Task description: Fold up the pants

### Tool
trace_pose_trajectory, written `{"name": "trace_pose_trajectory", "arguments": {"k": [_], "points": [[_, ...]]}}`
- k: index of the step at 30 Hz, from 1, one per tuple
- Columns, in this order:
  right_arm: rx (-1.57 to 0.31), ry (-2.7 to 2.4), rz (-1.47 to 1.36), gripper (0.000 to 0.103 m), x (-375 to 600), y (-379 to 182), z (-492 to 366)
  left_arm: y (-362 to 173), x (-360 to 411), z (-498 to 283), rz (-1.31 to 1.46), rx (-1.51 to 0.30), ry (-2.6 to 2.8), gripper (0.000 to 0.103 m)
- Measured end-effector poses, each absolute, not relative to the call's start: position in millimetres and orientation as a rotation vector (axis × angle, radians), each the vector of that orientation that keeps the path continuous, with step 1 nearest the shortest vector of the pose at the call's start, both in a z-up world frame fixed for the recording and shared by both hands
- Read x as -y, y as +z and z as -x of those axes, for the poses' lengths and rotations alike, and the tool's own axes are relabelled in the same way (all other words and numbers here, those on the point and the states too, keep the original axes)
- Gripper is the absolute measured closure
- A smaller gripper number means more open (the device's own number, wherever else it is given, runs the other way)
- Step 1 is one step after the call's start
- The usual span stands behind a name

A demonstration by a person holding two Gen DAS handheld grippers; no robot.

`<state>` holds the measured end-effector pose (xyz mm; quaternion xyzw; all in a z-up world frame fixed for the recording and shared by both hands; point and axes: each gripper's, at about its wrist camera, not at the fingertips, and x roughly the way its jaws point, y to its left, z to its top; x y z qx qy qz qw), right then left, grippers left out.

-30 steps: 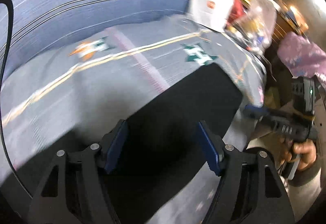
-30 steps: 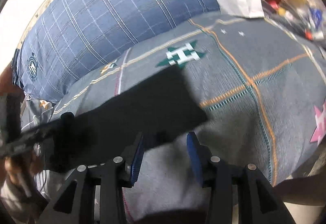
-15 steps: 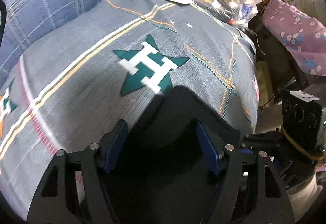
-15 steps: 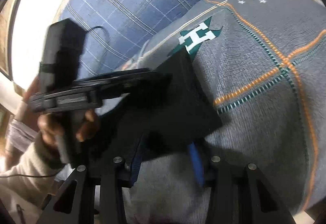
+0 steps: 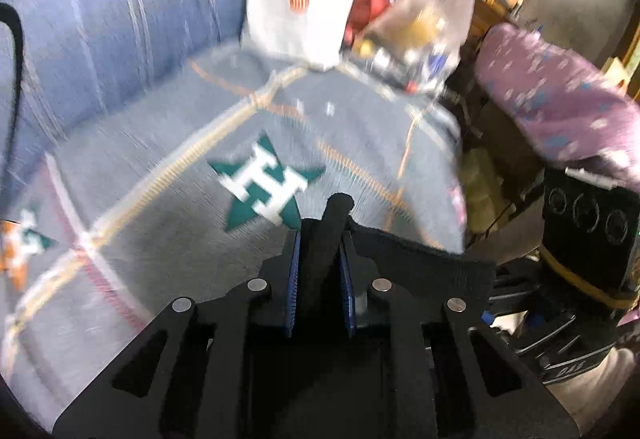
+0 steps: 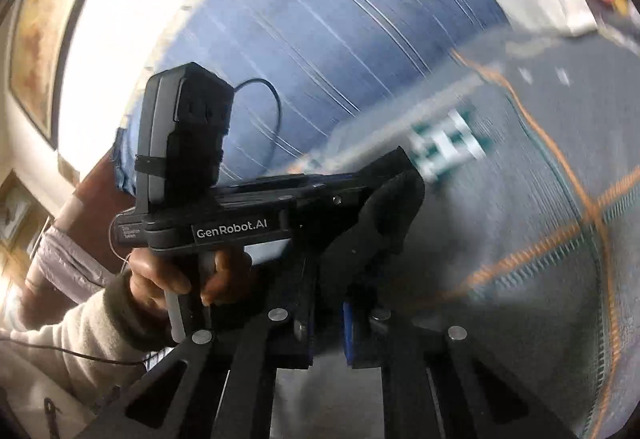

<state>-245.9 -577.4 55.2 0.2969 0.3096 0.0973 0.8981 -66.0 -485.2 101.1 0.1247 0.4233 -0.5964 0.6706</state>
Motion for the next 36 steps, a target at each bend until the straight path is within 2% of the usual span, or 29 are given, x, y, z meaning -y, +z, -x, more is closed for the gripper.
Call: {"name": "trace_pose_trajectory", "arguments": {"k": [4, 9, 10, 12, 13, 14, 16, 17, 20, 24, 29, 36], "points": [[-0.603, 0.278, -0.445, 0.094, 521, 103, 237, 152, 420, 57, -0.212, -0.88, -1.291, 0.086], [-0.64, 0.398, -0.27, 0.094, 444, 119, 216, 175, 311, 39, -0.127, -0.877, -1.099, 0.085], [-0.665, 0.425, -0.236, 0.094, 426, 114, 209, 173, 283, 34, -0.097, -0.887, -1.046, 0.083], [-0.722, 0.471, -0.209, 0.094, 395, 96, 193, 165, 237, 28, -0.048, -0.921, -0.951, 0.062], [-0.756, 0.49, -0.214, 0.094, 384, 84, 185, 160, 221, 27, -0.032, -0.936, -0.914, 0.057], [-0.797, 0.514, -0.218, 0.091, 371, 68, 174, 153, 201, 28, -0.014, -0.947, -0.866, 0.054], [-0.892, 0.548, -0.233, 0.077, 352, 39, 159, 141, 176, 34, 0.009, -0.972, -0.814, 0.054], [-0.933, 0.558, -0.249, 0.068, 347, 30, 157, 135, 170, 36, 0.015, -0.985, -0.801, 0.054], [-0.88, 0.611, -0.322, 0.068, 360, 46, 177, 122, 159, 52, 0.027, -0.999, -0.787, 0.054], [-0.752, 0.532, -0.42, 0.061, 404, 75, 204, 107, 172, 73, 0.022, -1.003, -0.816, 0.052], [-0.812, 0.329, -0.364, 0.061, 431, 68, 204, 96, 199, 86, 0.039, -1.006, -0.823, 0.052], [-0.835, 0.309, -0.453, 0.061, 439, 41, 191, 83, 228, 81, -0.037, -1.003, -0.778, 0.052]]}}
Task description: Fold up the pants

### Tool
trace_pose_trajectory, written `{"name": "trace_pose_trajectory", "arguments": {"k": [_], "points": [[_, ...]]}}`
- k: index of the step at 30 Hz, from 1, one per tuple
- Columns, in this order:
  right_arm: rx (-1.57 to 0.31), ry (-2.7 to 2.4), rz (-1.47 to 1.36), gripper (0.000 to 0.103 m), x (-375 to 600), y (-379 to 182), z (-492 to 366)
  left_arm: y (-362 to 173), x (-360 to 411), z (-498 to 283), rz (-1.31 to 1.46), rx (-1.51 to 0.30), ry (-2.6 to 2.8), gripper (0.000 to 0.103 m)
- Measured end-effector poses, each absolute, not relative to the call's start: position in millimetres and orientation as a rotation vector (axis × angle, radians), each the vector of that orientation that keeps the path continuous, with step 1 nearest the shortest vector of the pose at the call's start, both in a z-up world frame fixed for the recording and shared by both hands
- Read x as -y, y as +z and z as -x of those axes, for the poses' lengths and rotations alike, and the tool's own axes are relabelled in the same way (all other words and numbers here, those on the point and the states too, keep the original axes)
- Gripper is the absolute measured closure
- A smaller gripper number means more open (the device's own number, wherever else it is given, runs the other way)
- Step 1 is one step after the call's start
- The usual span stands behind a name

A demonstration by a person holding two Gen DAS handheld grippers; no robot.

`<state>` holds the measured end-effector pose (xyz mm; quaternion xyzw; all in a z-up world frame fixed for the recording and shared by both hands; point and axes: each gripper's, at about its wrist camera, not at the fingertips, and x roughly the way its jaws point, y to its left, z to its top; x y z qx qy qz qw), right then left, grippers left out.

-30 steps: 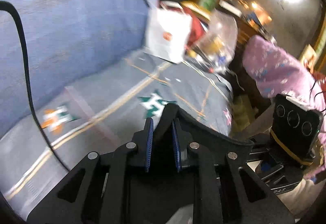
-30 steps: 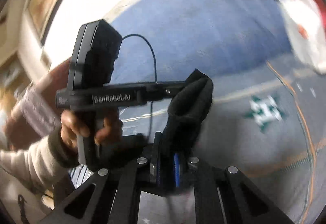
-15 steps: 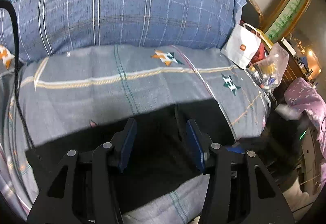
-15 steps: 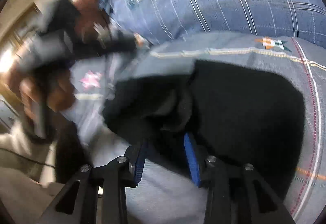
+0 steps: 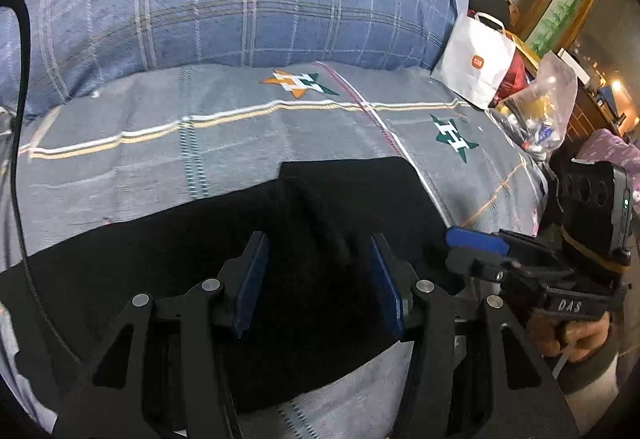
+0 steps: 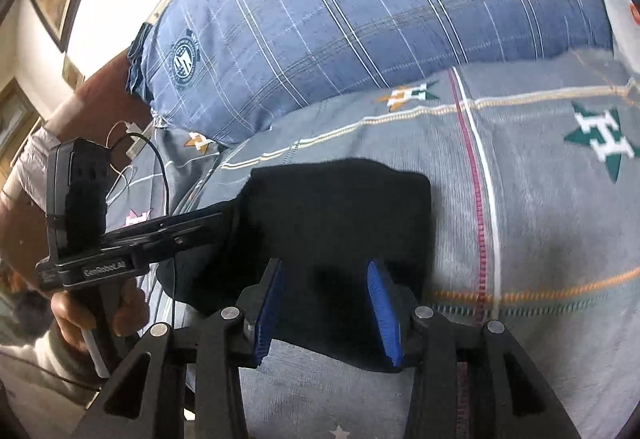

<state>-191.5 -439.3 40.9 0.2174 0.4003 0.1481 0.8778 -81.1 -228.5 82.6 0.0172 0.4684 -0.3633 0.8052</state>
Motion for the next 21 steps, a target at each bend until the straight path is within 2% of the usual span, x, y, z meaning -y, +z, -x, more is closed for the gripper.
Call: {"name": "trace_pose_trajectory", "arguments": {"k": [16, 17, 18, 19, 21], "points": [[-0.816, 0.307, -0.48, 0.061, 455, 40, 198, 65, 250, 69, -0.03, -1.029, -0.791, 0.052], [-0.813, 0.303, -0.482, 0.061, 455, 41, 199, 67, 250, 70, -0.021, -1.023, -0.8, 0.06], [-0.811, 0.3, -0.482, 0.061, 455, 41, 199, 69, 250, 71, -0.007, -1.01, -0.822, 0.084], [-0.812, 0.297, -0.48, 0.061, 456, 42, 199, 72, 251, 73, -0.007, -1.006, -0.841, 0.092], [-0.812, 0.291, -0.474, 0.061, 456, 43, 200, 76, 250, 76, -0.01, -0.995, -0.863, 0.096]]}}
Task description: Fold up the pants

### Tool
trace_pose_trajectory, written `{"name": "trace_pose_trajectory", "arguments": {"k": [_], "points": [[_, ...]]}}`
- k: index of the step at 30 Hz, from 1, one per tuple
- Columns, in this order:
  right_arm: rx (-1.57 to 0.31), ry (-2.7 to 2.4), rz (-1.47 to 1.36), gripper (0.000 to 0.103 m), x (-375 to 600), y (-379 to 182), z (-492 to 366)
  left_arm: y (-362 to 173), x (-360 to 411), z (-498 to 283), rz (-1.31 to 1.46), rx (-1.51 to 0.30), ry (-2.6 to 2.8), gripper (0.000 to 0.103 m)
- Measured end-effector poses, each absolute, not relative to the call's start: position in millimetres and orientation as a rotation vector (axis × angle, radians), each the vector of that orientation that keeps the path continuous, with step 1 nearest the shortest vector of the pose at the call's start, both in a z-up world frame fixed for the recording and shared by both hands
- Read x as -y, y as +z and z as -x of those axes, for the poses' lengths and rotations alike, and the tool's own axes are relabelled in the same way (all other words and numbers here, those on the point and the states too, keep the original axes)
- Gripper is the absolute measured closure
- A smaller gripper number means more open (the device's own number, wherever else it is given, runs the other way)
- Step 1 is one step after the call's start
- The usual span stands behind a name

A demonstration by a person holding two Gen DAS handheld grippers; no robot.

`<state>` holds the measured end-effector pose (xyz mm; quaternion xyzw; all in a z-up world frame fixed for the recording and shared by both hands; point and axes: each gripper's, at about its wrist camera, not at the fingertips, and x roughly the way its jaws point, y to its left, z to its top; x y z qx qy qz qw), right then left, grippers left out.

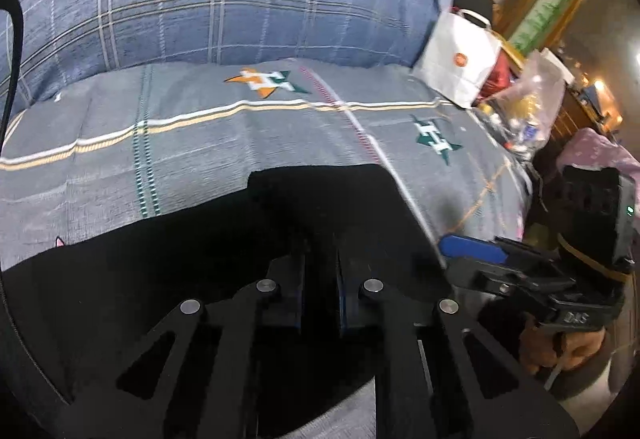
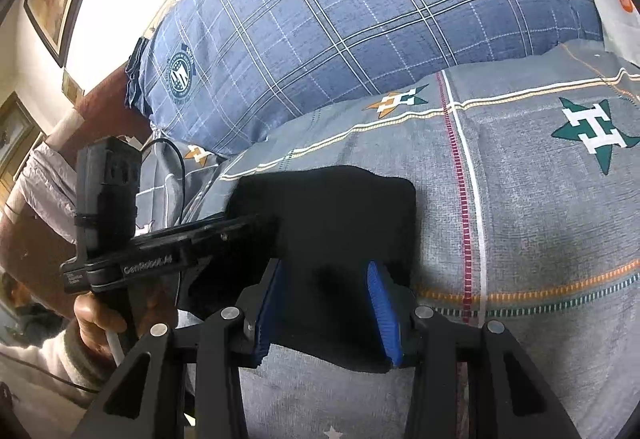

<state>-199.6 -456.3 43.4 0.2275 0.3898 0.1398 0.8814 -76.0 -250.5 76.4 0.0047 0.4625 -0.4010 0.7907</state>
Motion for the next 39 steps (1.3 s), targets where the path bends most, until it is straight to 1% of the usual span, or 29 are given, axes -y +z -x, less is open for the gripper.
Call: {"name": "trace_pose_trajectory", "arguments": {"k": [6, 9, 11, 13, 15, 17, 19, 22, 26, 29, 33, 35, 39], "points": [[-0.724, 0.317, -0.493, 0.061, 454, 62, 200, 105, 220, 90, 0.062, -0.946, -0.874, 0.096], [-0.703, 0.317, -0.473, 0.061, 442, 67, 192, 84, 205, 83, 0.086, -1.01, -0.805, 0.096], [-0.732, 0.292, -0.422, 0.061, 428, 63, 180, 64, 201, 80, 0.101, -1.06, -0.766, 0.096], [-0.782, 0.271, -0.372, 0.062, 415, 52, 167, 55, 200, 80, 0.108, -1.061, -0.751, 0.096], [-0.831, 0.225, -0.317, 0.063, 406, 36, 156, 54, 203, 82, 0.093, -1.039, -0.747, 0.096], [-0.854, 0.205, -0.321, 0.063, 404, 21, 150, 55, 206, 82, 0.079, -1.027, -0.738, 0.096], [-0.841, 0.201, -0.339, 0.063, 407, 24, 152, 56, 205, 81, 0.079, -1.026, -0.739, 0.096], [-0.834, 0.187, -0.328, 0.063, 409, 37, 162, 64, 201, 85, 0.074, -1.011, -0.731, 0.093], [-0.848, 0.173, -0.228, 0.063, 400, 51, 181, 78, 189, 92, 0.087, -0.986, -0.717, 0.093], [-0.865, 0.173, -0.159, 0.063, 390, 48, 194, 90, 183, 99, 0.099, -0.961, -0.717, 0.091], [-0.856, 0.178, -0.168, 0.063, 384, 43, 200, 106, 192, 105, 0.114, -0.926, -0.769, 0.091], [-0.856, 0.194, -0.198, 0.063, 383, 40, 200, 107, 203, 105, 0.095, -0.925, -0.778, 0.091], [-0.883, 0.219, -0.19, 0.062, 375, 31, 198, 86, 223, 95, 0.063, -0.947, -0.731, 0.091]]}}
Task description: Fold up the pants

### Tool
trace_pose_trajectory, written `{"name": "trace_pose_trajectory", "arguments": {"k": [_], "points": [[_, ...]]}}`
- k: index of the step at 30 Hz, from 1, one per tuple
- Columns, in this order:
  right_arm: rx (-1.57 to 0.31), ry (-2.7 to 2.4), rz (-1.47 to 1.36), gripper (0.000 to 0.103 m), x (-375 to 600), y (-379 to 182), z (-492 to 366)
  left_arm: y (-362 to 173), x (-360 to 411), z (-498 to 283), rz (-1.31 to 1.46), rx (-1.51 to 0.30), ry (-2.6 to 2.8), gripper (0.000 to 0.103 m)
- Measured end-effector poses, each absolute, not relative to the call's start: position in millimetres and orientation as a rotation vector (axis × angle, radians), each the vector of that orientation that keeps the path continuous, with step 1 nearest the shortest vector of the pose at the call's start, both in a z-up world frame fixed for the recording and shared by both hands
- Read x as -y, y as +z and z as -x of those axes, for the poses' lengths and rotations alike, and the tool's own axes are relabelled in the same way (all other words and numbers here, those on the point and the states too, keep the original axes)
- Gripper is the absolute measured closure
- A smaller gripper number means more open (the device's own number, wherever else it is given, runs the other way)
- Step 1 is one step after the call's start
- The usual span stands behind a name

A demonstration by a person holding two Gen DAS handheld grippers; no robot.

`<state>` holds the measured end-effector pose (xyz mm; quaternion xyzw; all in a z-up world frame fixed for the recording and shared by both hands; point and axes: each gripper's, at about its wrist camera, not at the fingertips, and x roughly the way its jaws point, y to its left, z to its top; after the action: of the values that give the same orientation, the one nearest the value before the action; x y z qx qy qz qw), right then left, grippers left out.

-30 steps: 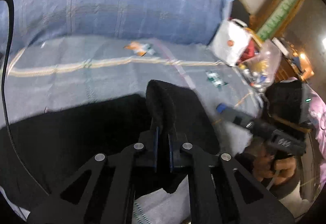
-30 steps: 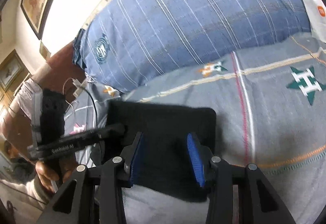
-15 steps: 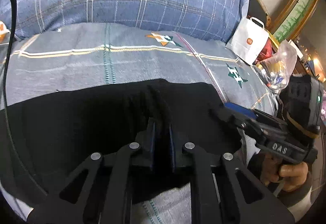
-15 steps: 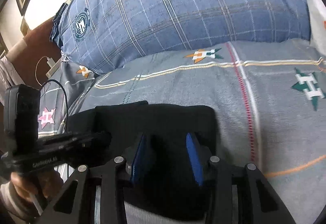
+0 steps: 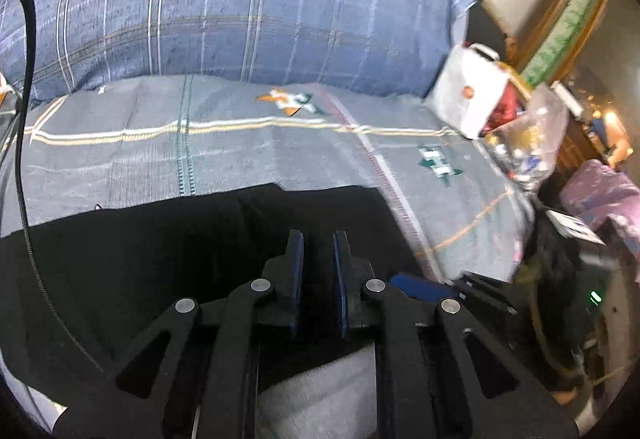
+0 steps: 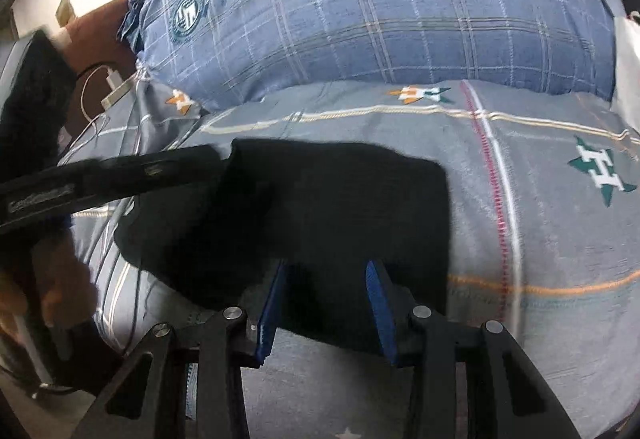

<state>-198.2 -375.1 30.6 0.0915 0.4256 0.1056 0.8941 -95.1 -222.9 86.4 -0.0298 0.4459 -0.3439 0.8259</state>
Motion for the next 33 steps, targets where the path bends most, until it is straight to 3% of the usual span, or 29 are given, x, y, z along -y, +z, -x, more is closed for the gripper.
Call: {"name": "trace_pose_trajectory", "arguments": {"k": [5, 11, 13, 15, 21, 24, 33], "points": [[-0.869, 0.215, -0.235, 0.061, 379, 19, 198, 54, 221, 78, 0.092, -0.996, -0.666, 0.091], [-0.885, 0.219, -0.172, 0.061, 372, 37, 196, 68, 207, 86, 0.068, -0.98, -0.668, 0.091], [-0.863, 0.228, -0.155, 0.061, 368, 48, 194, 76, 195, 90, 0.072, -0.971, -0.65, 0.083], [-0.839, 0.232, -0.15, 0.061, 363, 56, 188, 82, 186, 94, 0.076, -0.957, -0.62, 0.063], [-0.881, 0.218, -0.125, 0.061, 341, 42, 156, 96, 142, 107, 0.064, -0.893, -0.526, 0.062], [-0.882, 0.198, -0.071, 0.056, 325, 30, 153, 98, 121, 111, 0.064, -0.878, -0.471, 0.062], [-0.839, 0.238, -0.018, 0.056, 310, 55, 163, 95, 76, 116, 0.098, -0.886, -0.357, 0.062]]}}
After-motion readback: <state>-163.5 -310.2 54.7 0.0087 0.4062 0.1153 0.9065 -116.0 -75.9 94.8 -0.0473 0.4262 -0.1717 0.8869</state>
